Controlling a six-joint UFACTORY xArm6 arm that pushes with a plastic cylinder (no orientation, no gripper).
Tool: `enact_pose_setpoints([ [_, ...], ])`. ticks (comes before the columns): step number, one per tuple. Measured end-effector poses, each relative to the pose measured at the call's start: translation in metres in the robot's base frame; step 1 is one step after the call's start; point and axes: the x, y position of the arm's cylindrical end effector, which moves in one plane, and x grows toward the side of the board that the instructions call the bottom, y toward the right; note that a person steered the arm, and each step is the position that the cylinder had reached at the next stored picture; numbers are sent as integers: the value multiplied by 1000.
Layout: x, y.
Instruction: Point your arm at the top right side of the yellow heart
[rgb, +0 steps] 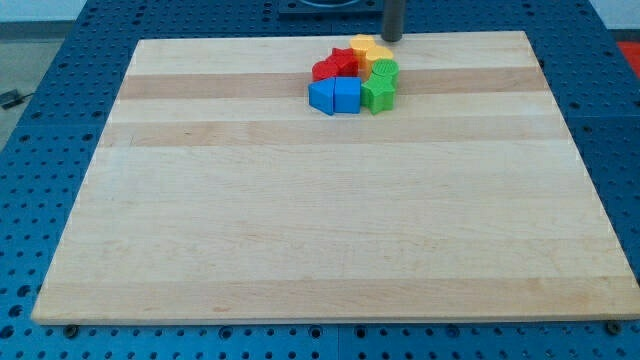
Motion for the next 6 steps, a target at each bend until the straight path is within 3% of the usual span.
enact_pose_setpoints([
  [6,19,17],
])
